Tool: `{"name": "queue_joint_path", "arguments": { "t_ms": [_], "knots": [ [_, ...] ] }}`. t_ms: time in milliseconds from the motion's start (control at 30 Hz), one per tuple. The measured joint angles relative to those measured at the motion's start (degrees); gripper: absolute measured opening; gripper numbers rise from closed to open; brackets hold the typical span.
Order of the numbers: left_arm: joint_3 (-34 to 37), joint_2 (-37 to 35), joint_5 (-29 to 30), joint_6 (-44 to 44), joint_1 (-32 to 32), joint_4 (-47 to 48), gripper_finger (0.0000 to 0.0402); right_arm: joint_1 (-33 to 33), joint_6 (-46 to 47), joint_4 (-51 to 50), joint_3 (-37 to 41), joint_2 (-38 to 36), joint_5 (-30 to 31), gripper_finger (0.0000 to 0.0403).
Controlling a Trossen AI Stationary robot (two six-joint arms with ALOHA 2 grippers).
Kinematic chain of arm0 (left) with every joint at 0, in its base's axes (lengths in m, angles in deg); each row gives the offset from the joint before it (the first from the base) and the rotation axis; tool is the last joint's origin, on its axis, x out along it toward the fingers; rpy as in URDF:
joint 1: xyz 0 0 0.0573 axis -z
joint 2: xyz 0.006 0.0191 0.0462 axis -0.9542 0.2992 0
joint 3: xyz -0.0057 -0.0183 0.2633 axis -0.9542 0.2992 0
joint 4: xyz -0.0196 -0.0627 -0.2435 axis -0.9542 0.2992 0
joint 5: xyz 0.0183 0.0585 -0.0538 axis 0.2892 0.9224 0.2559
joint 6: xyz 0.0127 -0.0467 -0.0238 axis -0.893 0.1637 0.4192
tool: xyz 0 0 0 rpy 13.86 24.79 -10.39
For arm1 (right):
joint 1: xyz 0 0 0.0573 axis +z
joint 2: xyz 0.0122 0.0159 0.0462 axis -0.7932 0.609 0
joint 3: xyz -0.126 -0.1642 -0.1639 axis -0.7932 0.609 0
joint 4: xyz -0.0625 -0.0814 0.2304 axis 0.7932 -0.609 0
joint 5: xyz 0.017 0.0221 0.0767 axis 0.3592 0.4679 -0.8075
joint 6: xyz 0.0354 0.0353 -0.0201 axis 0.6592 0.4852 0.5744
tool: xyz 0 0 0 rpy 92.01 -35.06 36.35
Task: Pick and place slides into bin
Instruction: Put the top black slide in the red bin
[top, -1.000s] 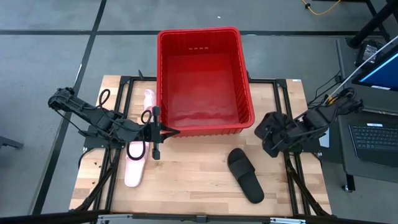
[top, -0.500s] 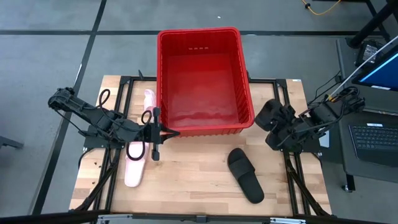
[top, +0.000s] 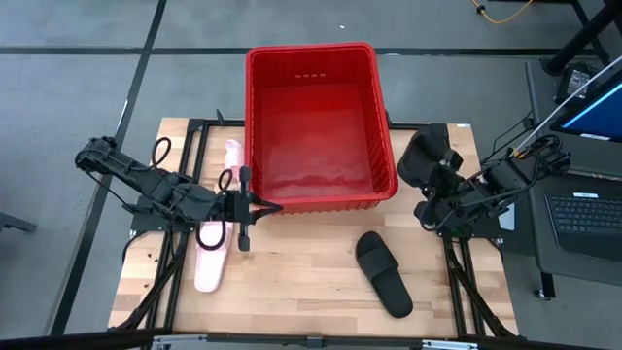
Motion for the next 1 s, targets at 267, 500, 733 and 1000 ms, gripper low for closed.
{"name": "queue_joint_path", "arguments": {
  "t_ms": [267,500,733,1000],
  "knots": [
    [0.0,-0.01,0.07,1.99,0.0,-4.23,0.0001,0.0,-13.72,5.93,0.0,0.0,5.3,0.0014],
    [0.0,0.0,0.33,1.97,-0.07,-4.42,0.0001,0.0,-28.64,14.29,0.0,0.0,6.63,0.0013],
    [0.0,-0.02,0.37,1.09,-0.07,-8.23,0.0001,-0.13,-44.83,24.36,0.0,0.0,6.63,0.0013],
    [0.0,0.0,0.35,-1.2,-0.07,-10.64,0.0001,-3.56,-50.9,30.59,0.0,0.1,0.62,0.0013]
  ]
}}
